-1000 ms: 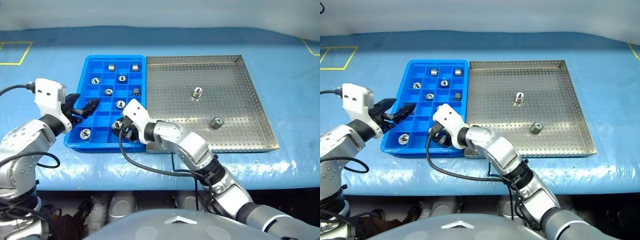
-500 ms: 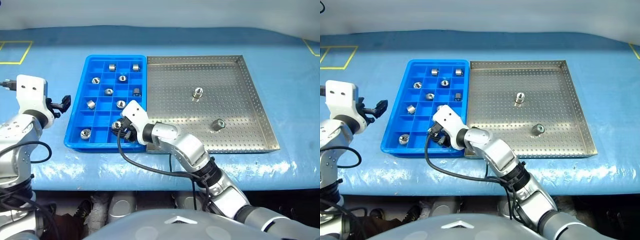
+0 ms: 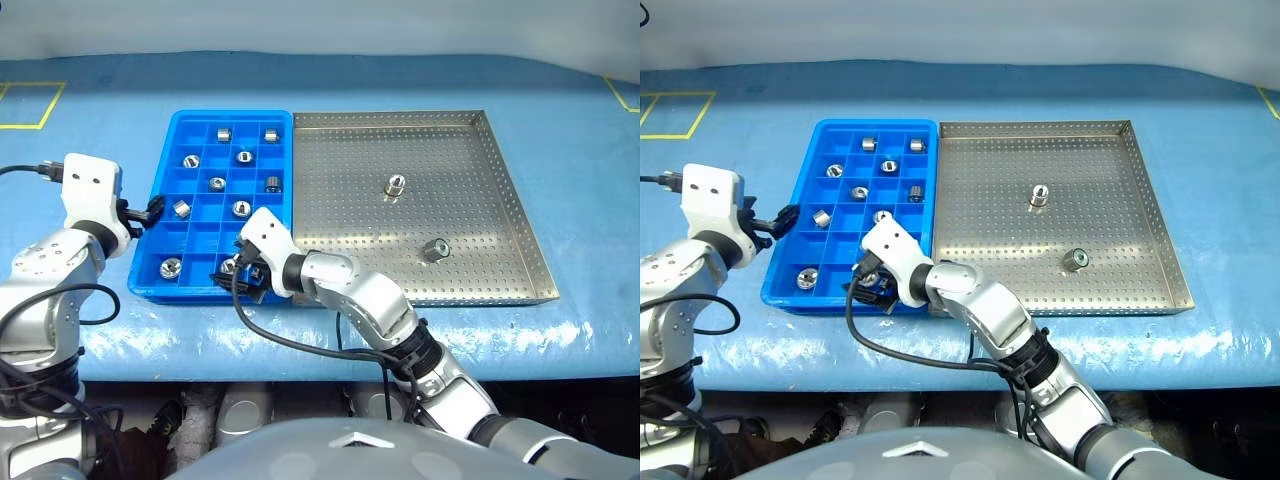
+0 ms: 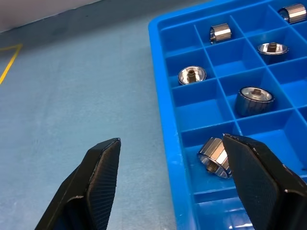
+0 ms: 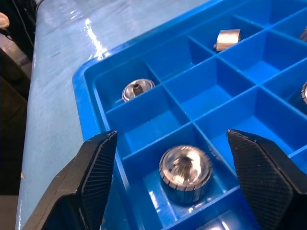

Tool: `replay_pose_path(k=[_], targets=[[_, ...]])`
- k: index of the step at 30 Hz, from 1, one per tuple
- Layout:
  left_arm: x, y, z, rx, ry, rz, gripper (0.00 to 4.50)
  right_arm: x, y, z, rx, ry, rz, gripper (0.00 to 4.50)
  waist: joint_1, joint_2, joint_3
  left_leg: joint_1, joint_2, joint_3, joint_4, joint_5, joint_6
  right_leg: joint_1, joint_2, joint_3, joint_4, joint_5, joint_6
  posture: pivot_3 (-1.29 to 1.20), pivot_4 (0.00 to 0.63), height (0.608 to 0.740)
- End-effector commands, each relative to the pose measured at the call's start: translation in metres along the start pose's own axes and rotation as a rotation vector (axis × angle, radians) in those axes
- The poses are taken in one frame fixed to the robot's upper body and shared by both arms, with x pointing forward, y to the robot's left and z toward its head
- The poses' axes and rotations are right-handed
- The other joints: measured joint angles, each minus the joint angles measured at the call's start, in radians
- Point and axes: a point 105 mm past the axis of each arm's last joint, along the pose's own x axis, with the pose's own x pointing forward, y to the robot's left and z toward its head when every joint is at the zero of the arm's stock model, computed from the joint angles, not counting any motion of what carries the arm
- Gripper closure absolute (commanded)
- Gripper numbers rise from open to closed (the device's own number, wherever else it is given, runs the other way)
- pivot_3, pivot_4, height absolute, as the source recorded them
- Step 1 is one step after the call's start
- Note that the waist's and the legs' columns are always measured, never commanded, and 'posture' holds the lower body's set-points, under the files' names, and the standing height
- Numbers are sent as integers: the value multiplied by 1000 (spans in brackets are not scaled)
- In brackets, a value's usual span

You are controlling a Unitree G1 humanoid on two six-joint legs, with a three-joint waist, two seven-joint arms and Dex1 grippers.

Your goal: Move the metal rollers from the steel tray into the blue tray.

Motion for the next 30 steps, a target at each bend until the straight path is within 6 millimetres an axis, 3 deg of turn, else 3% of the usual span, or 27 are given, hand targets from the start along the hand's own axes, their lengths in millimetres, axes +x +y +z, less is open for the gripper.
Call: replay_pose_path(k=[1, 5, 8, 10, 12, 15, 18, 23, 25, 30], targets=[[4, -19, 16, -3, -86, -78, 811, -17, -6, 40, -76, -159, -65, 829, 1, 0, 0, 0, 0, 0, 0, 0, 0, 0, 0, 0, 0, 0, 0, 24, 150, 740], [3, -82, 38, -94, -234, -404, 811, -61, -41, 69, -178, -260, -295, 829, 12, -1, -1, -1, -2, -1, 1, 1, -2, 1, -2, -1, 0, 0, 0, -1, 150, 740], [0, -141, 52, -96, -310, -678, 811, -109, -75, 79, -199, -300, -551, 829, 13, -1, -1, -2, -4, -1, 1, 1, -2, 1, -4, -1, -2, 1, 1, -37, 150, 740], [-5, -184, 58, -72, -327, -867, 811, -147, -102, 70, -277, -212, -779, 829, 17, 0, -1, -3, -4, -1, 1, 1, -2, 2, -4, -1, -3, 1, 1, -63, 150, 740], [-3, -210, 62, -57, -331, -958, 811, -173, -119, 60, -309, -133, -924, 829, 6, 0, -1, -3, -5, -1, 2, 1, -2, 2, -4, -1, -3, 1, 1, -100, 150, 740], [29, -246, 77, -63, -330, -909, 811, -211, -133, 42, -295, -48, -1098, 829, -11, 1, -2, -3, -5, 0, 2, 1, -1, 2, -4, 0, -3, 1, 1, -146, 150, 740], [63, -269, 82, -70, -292, -777, 811, -222, -131, 36, -279, -36, -1147, 829, -39, 2, -3, -2, -5, 2, 4, 0, 1, 2, -3, 2, -3, 1, 2, -195, 150, 740], [83, -308, 70, 65, -235, -770, 811, -231, -125, 31, -238, -50, -1194, 829, -99, 4, -4, -2, -5, 5, 4, -3, 5, 2, -2, 5, -3, -1, 5, -264, 150, 740], [93, -313, 63, 158, -209, -716, 811, -236, -124, 28, -227, -50, -1215, 829, -116, 4, -4, -2, -5, 5, 4, -3, 6, 2, -2, 5, -3, -3, 7, -279, 150, 740], [109, -306, 67, 192, -214, -585, 811, -249, -121, 23, -201, -48, -1263, 829, -147, 4, -3, -3, -6, 5, 6, -3, 6, 2, -3, 6, -3, -4, 10, -307, 150, 740]])
